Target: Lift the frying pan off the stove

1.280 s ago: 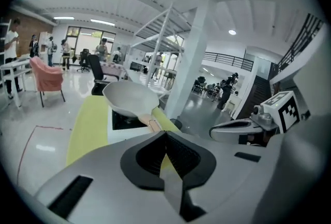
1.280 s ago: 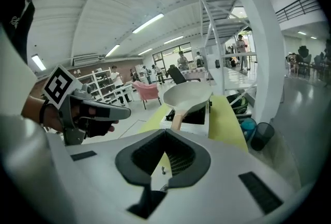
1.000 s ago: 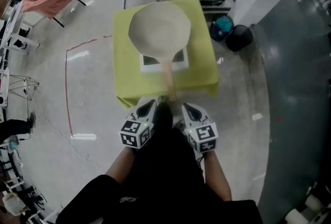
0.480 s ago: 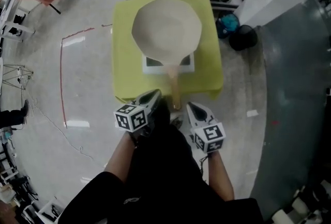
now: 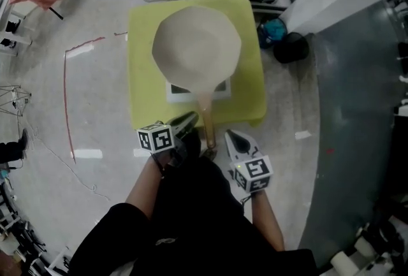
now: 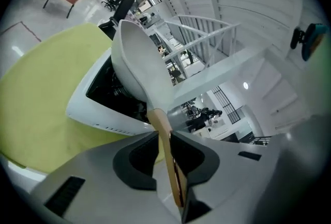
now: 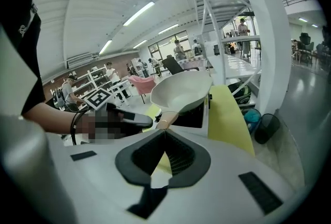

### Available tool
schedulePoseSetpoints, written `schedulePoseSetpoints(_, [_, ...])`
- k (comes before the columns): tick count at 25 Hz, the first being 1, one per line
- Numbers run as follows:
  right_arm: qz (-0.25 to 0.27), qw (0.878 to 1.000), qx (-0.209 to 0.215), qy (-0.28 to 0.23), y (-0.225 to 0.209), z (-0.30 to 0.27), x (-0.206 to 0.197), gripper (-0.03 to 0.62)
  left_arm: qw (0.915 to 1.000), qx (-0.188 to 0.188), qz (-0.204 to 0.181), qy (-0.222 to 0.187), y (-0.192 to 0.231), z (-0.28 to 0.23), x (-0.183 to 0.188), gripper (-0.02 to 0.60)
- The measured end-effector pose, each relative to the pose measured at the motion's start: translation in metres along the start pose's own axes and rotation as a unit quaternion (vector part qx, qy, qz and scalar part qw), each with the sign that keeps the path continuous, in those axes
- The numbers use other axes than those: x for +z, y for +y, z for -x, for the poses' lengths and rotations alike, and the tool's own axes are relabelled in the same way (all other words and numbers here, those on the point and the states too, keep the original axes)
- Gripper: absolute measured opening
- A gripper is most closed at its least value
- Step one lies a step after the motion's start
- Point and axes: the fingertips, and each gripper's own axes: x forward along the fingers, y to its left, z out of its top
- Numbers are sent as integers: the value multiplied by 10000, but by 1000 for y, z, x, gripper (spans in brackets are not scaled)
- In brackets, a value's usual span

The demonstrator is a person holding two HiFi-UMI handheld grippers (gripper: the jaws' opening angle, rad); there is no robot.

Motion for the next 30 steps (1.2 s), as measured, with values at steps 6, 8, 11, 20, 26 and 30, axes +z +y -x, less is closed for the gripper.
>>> schedulePoseSetpoints(6, [-121,9996,-162,215,-17,2,-6,15,9962,-541,674,-57,-2,-27,18,256])
schedulePoseSetpoints(8, [-179,9993,-191,268,-20,2,-8,15,9944,-659,827,-46,-3,-35,23,264])
schedulePoseSetpoints(11, [-268,9990,-209,299,-23,0,-7,15,9935,-693,906,39,-3,-46,26,276])
schedulePoseSetpoints(20, [-443,9982,-225,342,-30,-11,-7,15,9919,-692,999,372,1,-72,25,276])
schedulePoseSetpoints(26, [-454,9979,43,462,-23,-22,-11,17,9909,-694,1000,583,2,-84,22,273])
schedulePoseSetpoints(30, [-527,9973,183,474,-19,-26,-16,17,9917,-669,902,631,4,-85,23,273])
